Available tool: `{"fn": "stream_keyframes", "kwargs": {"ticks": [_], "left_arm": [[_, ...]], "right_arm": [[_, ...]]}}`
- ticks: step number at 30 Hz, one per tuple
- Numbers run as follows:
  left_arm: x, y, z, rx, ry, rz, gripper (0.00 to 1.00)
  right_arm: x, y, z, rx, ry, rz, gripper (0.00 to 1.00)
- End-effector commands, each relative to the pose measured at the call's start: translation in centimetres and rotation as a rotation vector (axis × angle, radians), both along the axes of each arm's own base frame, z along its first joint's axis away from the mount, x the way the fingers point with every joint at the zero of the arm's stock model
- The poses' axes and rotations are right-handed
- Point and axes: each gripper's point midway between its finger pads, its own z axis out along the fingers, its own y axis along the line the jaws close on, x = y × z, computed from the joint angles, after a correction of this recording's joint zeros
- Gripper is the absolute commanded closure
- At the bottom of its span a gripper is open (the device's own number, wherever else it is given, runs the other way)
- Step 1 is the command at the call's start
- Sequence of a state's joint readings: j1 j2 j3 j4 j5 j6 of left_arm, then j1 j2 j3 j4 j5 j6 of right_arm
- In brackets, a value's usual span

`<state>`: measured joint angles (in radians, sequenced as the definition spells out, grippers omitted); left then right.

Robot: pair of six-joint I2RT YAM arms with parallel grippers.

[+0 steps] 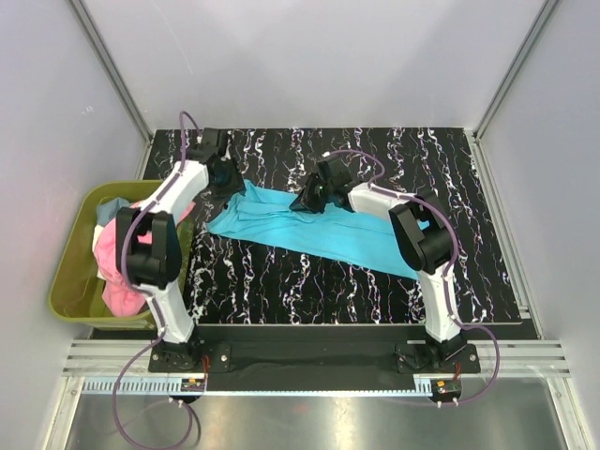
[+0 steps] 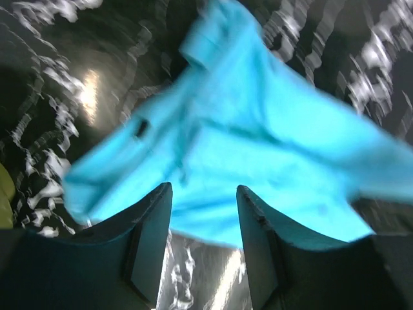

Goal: Fold and stack the t-shirts
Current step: Fold the tshirt

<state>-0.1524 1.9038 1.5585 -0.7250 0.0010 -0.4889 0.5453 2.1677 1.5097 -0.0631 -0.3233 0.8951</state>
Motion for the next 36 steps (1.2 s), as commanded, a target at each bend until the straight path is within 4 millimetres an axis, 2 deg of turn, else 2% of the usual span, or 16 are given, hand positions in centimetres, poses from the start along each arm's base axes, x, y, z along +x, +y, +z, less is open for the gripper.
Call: {"fn": "stream_keyframes", "kwargs": {"ticks": [1,4,6,9,10,13,14,17,20,25,28,31,33,34,35,36], "left_arm": [[-0.2,-3.6,3.2,-0.035,-0.153,-0.166,0.50],[-0.7,-5.1,1.4,-0.066,-0.110,-0.188,0.51],[-0.8,-5.6,-0.7,-0.064,-0.066,-0.193,0.52],[-0.5,-5.7,-2.8,-0.043,-0.015,-0.189,0.53],[-0.3,-5.2,-4.1,-0.012,0.009,-0.175,0.53],[0.5,-4.7,-4.9,0.029,0.026,-0.152,0.53],[0.7,-3.7,-6.1,0.083,0.055,-0.118,0.53],[0.5,-2.0,-6.6,0.170,0.116,-0.041,0.53],[1.0,-2.1,-4.6,0.164,0.061,-0.023,0.52],[3.7,-4.4,1.3,0.054,-0.113,-0.085,0.48],[5.2,-5.4,2.4,0.021,-0.144,-0.122,0.47],[6.1,-6.7,1.5,-0.014,-0.136,-0.179,0.47],[6.9,-6.9,1.6,-0.015,-0.147,-0.186,0.47],[7.1,-7.1,0.9,-0.018,-0.136,-0.198,0.47],[7.5,-7.3,0.9,-0.021,-0.145,-0.203,0.46],[7.7,-7.3,0.5,-0.018,-0.139,-0.204,0.46]], "right_arm": [[-0.3,0.6,3.8,-0.053,-0.126,0.081,0.79],[-0.2,0.7,3.8,-0.094,-0.136,0.109,0.83],[-0.3,0.6,3.5,-0.109,-0.129,0.114,0.83],[-0.7,-0.3,1.8,-0.164,-0.100,0.104,0.83],[-0.8,-0.7,1.2,-0.185,-0.098,0.105,0.82],[-1.1,-1.4,-0.7,-0.189,-0.078,0.105,0.82],[-1.2,-1.5,-1.6,-0.197,-0.066,0.112,0.82],[-1.6,-1.7,-2.6,-0.212,-0.059,0.130,0.82],[-1.9,-1.9,-1.6,-0.212,-0.089,0.145,0.82],[-1.6,-1.7,3.7,-0.173,-0.164,0.204,0.76],[-1.2,-2.6,5.1,-0.189,-0.166,0.213,0.73],[-0.9,-5.2,4.6,-0.269,-0.133,0.175,0.71],[-1.1,-8.1,3.5,-0.311,-0.073,0.111,0.70],[-1.0,-9.3,4.1,-0.314,-0.068,0.070,0.71],[-1.1,-12.1,2.8,-0.355,-0.021,0.004,0.71],[-1.0,-13.6,2.6,-0.365,0.003,-0.044,0.71]]}}
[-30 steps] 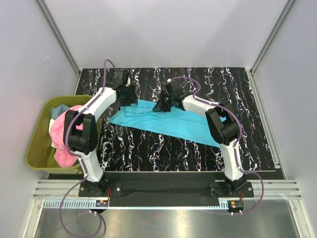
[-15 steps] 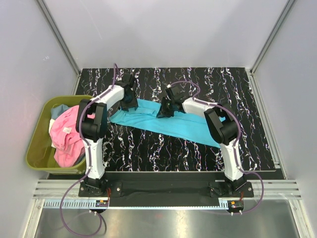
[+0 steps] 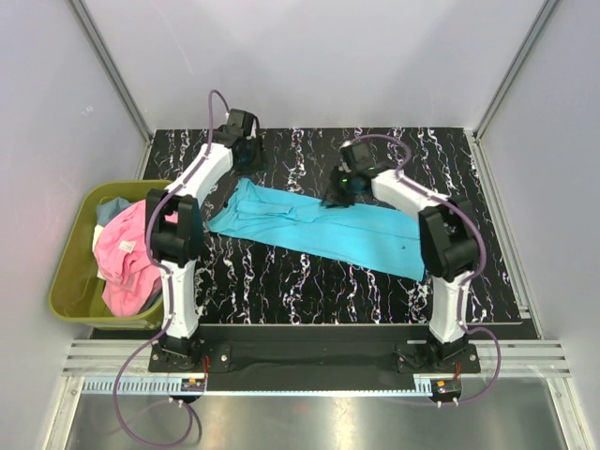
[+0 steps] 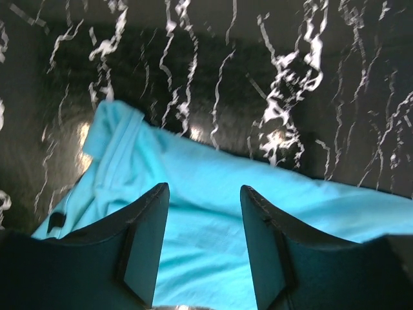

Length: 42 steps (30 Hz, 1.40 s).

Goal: Fold and stack the t-shirts
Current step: Fold the tshirt

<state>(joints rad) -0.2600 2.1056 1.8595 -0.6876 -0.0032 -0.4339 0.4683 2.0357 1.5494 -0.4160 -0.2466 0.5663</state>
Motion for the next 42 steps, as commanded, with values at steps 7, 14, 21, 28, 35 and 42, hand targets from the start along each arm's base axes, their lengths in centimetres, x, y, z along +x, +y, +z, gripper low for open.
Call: {"fn": "stream_keyframes", "kwargs": {"ticks": [7,14,21,28,35,42], "left_arm": [[2.8,1.1,-5.5,-0.011,0.071,0.021,0.46],[4.5,0.5,-7.7,-0.074,0.078,0.036,0.46],[6.3,0.0,-8.6,-0.100,0.052,0.046,0.46],[7.4,-0.6,-10.7,-0.136,0.061,0.066,0.46],[11.2,-3.6,-9.2,-0.355,-0.030,0.040,0.46],[11.5,-8.4,2.7,-0.626,-0.270,-0.183,0.39]], "right_arm": [[-2.6,-17.8,-0.2,-0.287,0.077,-0.437,0.71],[-5.7,-26.3,-4.6,-0.341,0.176,-0.700,0.73],[-10.3,-28.9,-8.2,-0.373,0.283,-0.886,0.73],[-11.0,-29.4,-7.2,-0.314,0.219,-1.007,0.75],[-10.8,-28.3,-6.8,-0.205,0.192,-1.030,0.72],[-9.6,-25.6,-4.2,-0.119,0.146,-0.861,0.68]]}}
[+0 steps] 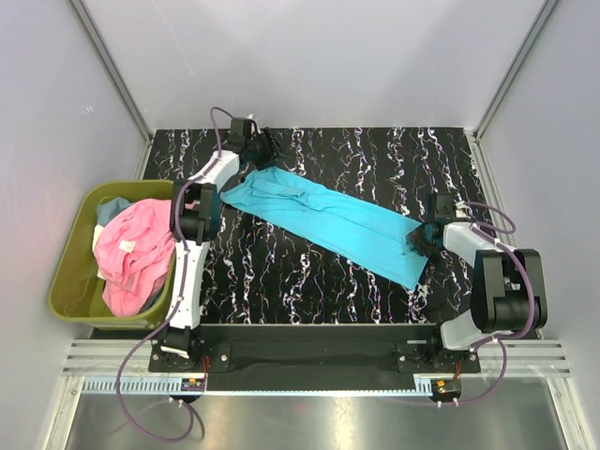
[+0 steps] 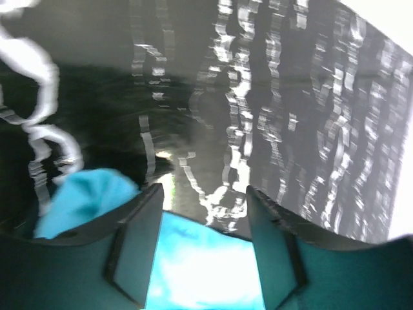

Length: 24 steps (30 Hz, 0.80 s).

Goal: Fold and stack the t-shirts
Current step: Fold the tshirt

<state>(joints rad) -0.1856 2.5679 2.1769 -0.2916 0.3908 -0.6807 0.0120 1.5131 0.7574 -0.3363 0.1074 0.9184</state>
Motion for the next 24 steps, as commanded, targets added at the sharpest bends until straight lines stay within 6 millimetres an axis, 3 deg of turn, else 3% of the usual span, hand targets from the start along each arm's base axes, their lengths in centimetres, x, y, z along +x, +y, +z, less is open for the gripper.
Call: {"fn": "stream_keyframes", "kwargs": {"ticks": [1,2,5,6,7,8,11,12,13,15,19,20,24], "left_arm": [[-0.5,-2.5,10.4,-0.127,-0.231,-0.126,0.38],[-1.4,-2.2,13.0,-0.116,-0.274,-0.131,0.36],[-2.5,-0.4,15.4,-0.032,-0.308,-0.099,0.34],[-2.9,0.7,17.2,0.022,-0.338,-0.064,0.34],[-3.9,1.3,16.8,0.057,-0.293,-0.049,0.34],[-4.8,2.0,17.9,0.088,-0.292,-0.017,0.34],[-7.3,3.6,14.1,0.224,-0.156,0.044,0.35],[-8.2,3.3,13.6,0.255,-0.138,0.040,0.36],[-9.2,3.6,11.4,0.295,-0.088,0.044,0.39],[-11.0,3.1,9.4,0.338,-0.032,0.027,0.42],[-13.1,3.5,5.7,0.425,0.063,0.058,0.68],[-13.5,4.0,4.6,0.449,0.086,0.069,0.79],[-14.1,5.3,2.0,0.504,0.149,0.123,0.93]], "right_arm": [[0.3,1.3,2.6,0.021,-0.048,0.103,0.66],[0.6,1.5,3.5,0.014,-0.067,0.140,0.63],[0.8,2.1,5.8,0.006,-0.114,0.216,0.58],[0.7,2.5,6.5,0.018,-0.130,0.242,0.57],[0.8,2.7,7.0,0.016,-0.138,0.257,0.57],[0.8,2.8,7.3,0.008,-0.146,0.283,0.57],[1.9,3.7,8.4,0.021,-0.169,0.379,0.59],[2.1,4.1,8.4,0.027,-0.163,0.408,0.59],[2.6,4.7,9.2,0.034,-0.181,0.444,0.60],[2.8,5.2,10.1,0.029,-0.212,0.492,0.60],[2.8,6.4,11.9,0.058,-0.275,0.533,0.60],[2.8,6.6,12.2,0.058,-0.286,0.539,0.60],[2.6,6.8,12.2,0.059,-0.291,0.548,0.60]]}}
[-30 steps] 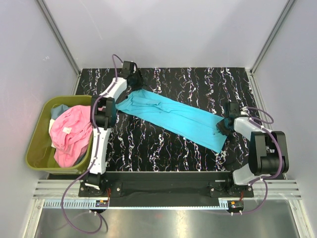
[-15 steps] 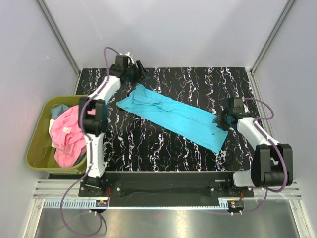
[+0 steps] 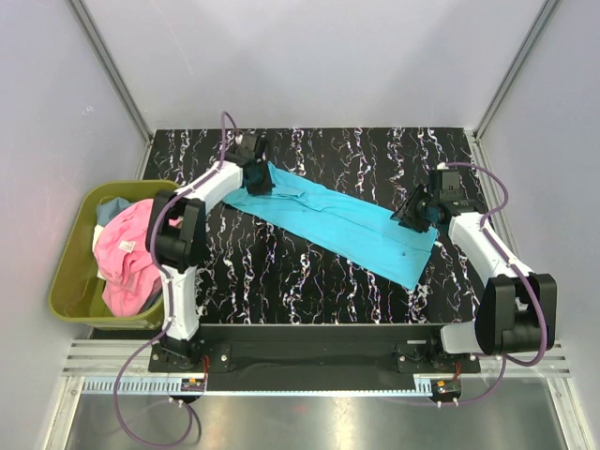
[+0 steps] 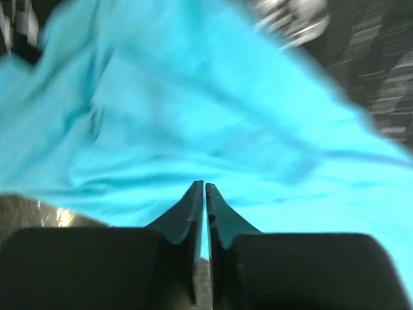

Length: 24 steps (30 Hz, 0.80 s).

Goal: Fold and stack the t-shirts
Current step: Fold the tshirt

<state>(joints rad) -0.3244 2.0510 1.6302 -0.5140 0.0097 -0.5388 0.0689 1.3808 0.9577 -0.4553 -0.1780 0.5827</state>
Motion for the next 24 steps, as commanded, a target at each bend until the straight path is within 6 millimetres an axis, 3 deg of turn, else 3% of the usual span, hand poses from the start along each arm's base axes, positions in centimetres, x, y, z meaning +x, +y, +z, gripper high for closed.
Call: {"fn": "stream_keyframes", "kwargs": {"ticks": [1,4,5,7,8,14,17,18,20,22,24], "left_arm": [[0.3,2.8,-1.2,0.095,0.014,0.095,0.97],[0.7,2.8,-2.5,0.118,0.050,0.095,1.00],[0.7,2.8,-4.0,0.131,0.086,0.094,1.00],[1.1,2.9,-4.6,0.144,0.115,0.105,1.00],[1.1,2.9,-5.9,0.148,0.144,0.113,1.00],[3.1,2.7,-7.7,0.117,0.163,0.150,0.94],[5.9,3.7,-7.6,0.099,0.139,0.183,0.92],[7.7,3.3,-6.4,0.059,0.094,0.183,0.91],[9.7,3.6,-7.0,0.020,0.063,0.180,0.88],[12.2,1.4,-4.8,-0.102,-0.038,0.095,0.85],[12.5,-0.7,-3.0,-0.187,-0.101,-0.013,0.81]], "right_arm": [[0.3,0.9,1.9,0.015,-0.067,0.058,0.60],[0.4,1.4,1.5,0.022,-0.061,0.069,0.60],[0.4,1.5,1.4,0.024,-0.061,0.071,0.60],[0.6,1.8,1.6,0.024,-0.067,0.073,0.60],[0.6,1.8,1.4,0.022,-0.064,0.068,0.60],[-0.3,1.7,0.0,-0.055,-0.011,0.094,0.61],[-1.0,1.6,-0.8,-0.064,0.015,0.098,0.60],[-1.3,1.7,-1.2,-0.063,0.031,0.098,0.61],[-1.8,2.4,-2.0,-0.076,0.062,0.117,0.62],[-2.5,2.5,-3.0,-0.113,0.100,0.124,0.62],[-3.4,3.1,-4.5,-0.162,0.147,0.151,0.63]]}}
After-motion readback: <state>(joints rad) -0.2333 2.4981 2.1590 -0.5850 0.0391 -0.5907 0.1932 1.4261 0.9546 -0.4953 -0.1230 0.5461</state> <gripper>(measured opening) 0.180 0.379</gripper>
